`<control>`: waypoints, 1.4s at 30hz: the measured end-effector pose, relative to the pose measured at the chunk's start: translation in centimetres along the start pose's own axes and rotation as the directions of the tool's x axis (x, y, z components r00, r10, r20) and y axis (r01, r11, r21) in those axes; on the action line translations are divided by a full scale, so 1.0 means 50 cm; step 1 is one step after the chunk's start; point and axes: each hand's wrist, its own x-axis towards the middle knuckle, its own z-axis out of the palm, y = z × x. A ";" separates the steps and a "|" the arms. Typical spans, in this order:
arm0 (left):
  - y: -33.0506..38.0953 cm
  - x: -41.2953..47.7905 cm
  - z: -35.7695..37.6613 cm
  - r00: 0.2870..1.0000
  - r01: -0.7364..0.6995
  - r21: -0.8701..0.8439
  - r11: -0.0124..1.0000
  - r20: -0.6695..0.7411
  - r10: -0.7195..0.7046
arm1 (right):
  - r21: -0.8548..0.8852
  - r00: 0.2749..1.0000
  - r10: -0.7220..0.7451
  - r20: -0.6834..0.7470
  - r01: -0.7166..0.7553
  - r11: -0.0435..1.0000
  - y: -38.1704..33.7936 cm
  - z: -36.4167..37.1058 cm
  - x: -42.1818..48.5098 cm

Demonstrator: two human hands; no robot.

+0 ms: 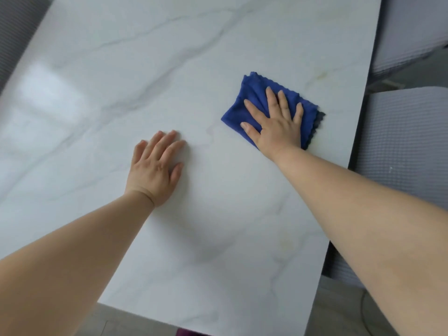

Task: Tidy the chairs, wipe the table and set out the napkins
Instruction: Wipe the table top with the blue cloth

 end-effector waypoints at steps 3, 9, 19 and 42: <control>0.005 -0.008 0.000 1.000 0.004 -0.017 1.000 -0.002 -0.005 | -0.010 0.999 -0.020 0.025 0.020 1.000 -0.019 0.028 -0.116; 0.055 -0.061 0.000 0.996 0.091 0.009 0.996 0.017 -0.091 | -0.056 0.994 -0.107 0.023 0.108 0.993 -0.063 0.095 -0.360; 0.212 -0.206 0.016 0.978 -0.144 -0.061 0.988 0.145 0.152 | -0.044 0.959 -0.282 -0.004 0.282 0.958 -0.089 0.198 -0.694; 0.383 0.119 0.017 0.994 -0.089 -0.139 0.986 0.051 0.097 | -0.059 0.970 -0.242 0.013 0.243 0.968 0.231 0.038 -0.202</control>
